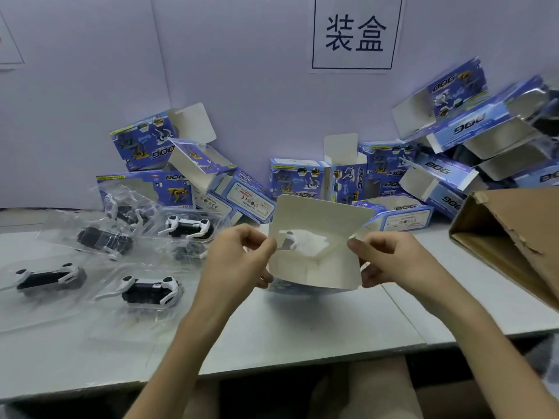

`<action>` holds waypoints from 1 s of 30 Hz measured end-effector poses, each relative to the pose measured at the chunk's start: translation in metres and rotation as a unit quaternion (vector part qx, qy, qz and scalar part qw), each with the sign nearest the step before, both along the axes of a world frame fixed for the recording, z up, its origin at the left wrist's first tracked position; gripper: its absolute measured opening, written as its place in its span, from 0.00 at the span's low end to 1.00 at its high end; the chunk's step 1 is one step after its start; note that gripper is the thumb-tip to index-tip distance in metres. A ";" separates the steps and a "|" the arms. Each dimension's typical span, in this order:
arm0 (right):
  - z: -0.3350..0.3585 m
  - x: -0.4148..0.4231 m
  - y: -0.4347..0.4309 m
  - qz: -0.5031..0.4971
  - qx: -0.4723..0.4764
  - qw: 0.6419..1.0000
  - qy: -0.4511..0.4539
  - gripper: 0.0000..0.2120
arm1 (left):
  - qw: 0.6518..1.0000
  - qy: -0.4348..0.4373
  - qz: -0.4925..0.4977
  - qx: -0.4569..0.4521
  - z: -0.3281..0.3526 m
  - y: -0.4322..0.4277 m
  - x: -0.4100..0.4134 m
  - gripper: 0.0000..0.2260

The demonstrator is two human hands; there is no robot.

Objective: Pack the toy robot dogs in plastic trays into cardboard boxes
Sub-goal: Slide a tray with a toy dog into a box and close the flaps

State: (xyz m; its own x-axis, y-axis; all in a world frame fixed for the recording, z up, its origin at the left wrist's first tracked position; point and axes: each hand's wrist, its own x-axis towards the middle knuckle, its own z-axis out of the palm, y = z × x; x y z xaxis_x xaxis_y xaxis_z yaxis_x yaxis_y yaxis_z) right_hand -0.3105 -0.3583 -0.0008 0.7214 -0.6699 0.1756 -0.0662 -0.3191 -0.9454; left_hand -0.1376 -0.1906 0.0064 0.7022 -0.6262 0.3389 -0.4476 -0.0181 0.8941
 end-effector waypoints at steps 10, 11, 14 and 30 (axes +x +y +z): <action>-0.014 -0.001 0.000 -0.054 0.014 0.997 -0.056 0.05 | 0.995 0.072 -0.062 -0.014 -0.021 0.020 0.005 0.06; -0.014 -0.002 -0.004 -0.051 0.018 0.997 -0.049 0.06 | 0.990 0.107 -0.085 -0.023 -0.022 0.021 0.007 0.06; -0.015 -0.005 -0.011 0.035 0.188 0.977 -0.091 0.09 | 0.886 0.383 -0.233 -0.114 -0.018 0.024 0.013 0.08; -0.023 0.050 -0.001 0.157 0.469 0.830 -0.258 0.12 | 0.925 0.338 -0.145 -0.095 -0.052 0.027 0.054 0.23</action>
